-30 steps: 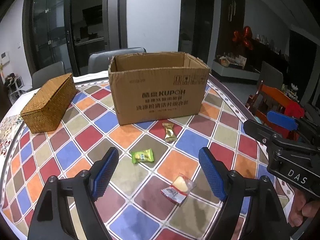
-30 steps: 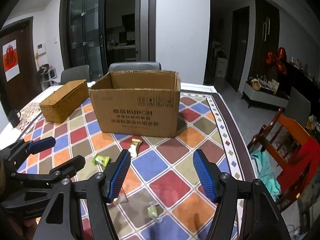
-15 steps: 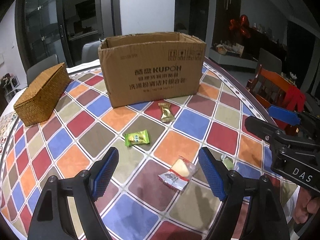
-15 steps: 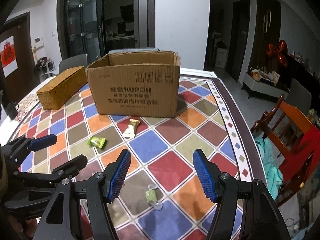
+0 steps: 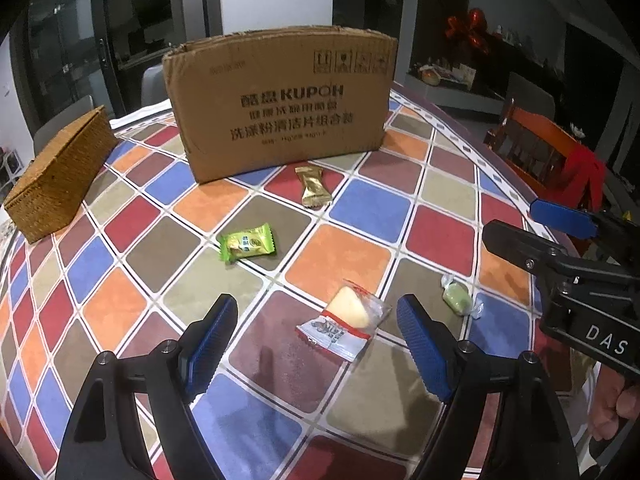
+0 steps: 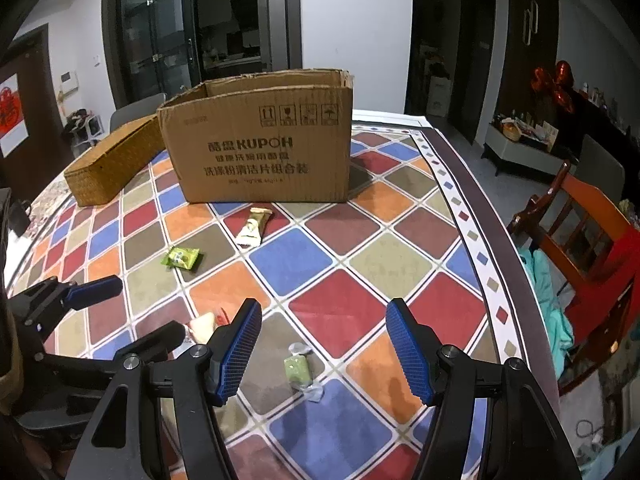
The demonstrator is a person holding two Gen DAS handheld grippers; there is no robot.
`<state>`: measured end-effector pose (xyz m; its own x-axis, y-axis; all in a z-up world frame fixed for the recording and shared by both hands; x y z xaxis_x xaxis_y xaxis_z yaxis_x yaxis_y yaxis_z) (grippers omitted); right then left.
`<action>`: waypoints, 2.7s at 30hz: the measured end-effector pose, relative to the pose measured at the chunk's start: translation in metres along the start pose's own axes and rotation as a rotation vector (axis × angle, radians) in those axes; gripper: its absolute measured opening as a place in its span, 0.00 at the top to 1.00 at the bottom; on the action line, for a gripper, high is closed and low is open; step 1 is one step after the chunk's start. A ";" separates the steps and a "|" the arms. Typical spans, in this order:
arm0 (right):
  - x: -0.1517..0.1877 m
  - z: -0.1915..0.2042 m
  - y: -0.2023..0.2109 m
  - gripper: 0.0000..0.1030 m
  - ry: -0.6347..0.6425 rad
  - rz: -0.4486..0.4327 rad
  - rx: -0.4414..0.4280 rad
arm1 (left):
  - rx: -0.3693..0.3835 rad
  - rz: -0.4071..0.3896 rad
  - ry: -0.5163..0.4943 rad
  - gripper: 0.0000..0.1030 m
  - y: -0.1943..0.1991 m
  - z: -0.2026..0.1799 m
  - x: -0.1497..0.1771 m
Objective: Organize snacks
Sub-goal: 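Withdraw both tools from the box toward the remaining snacks on the table, then grasp the white-and-red bread packet with the left gripper while the right grasps the clear-wrapped green sweet, then carry the bread packet and green sweet up over the KUPOH box with both grippers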
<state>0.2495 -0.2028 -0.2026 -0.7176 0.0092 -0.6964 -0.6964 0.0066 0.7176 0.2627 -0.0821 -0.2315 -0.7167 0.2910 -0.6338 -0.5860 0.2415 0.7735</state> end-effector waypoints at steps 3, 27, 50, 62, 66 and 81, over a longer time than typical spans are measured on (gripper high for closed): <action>0.005 -0.001 -0.005 0.36 -0.003 0.016 0.001 | 0.012 0.017 -0.012 0.21 -0.006 -0.002 0.002; 0.043 0.010 -0.039 0.49 0.014 0.148 -0.030 | 0.034 0.105 -0.037 0.31 -0.041 -0.005 0.019; 0.042 0.014 -0.048 0.80 -0.006 0.165 -0.070 | 0.040 0.104 -0.042 0.67 -0.044 -0.013 0.012; 0.028 0.015 -0.041 0.80 -0.006 0.130 -0.074 | 0.028 0.081 -0.002 0.68 -0.032 -0.003 0.006; 0.023 0.016 -0.036 0.80 -0.005 0.115 -0.080 | 0.023 0.069 0.002 0.68 -0.026 -0.001 0.002; -0.006 0.015 -0.018 0.80 0.000 0.065 -0.077 | 0.010 0.021 0.030 0.68 -0.002 0.006 -0.026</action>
<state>0.2664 -0.1876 -0.2115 -0.7611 0.0070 -0.6486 -0.6473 -0.0706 0.7589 0.2849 -0.0842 -0.2166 -0.7399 0.2684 -0.6169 -0.5668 0.2452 0.7865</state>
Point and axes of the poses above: each gripper's, at about its wrist camera, not at the fingertips, and y roughly against the way its jaws point, z to its left, x to its underside, the point moved 7 cm from there along -y, roughly the way its jaws point, and after that the axes turned 1 degree about -x, right-handed, at the moved point
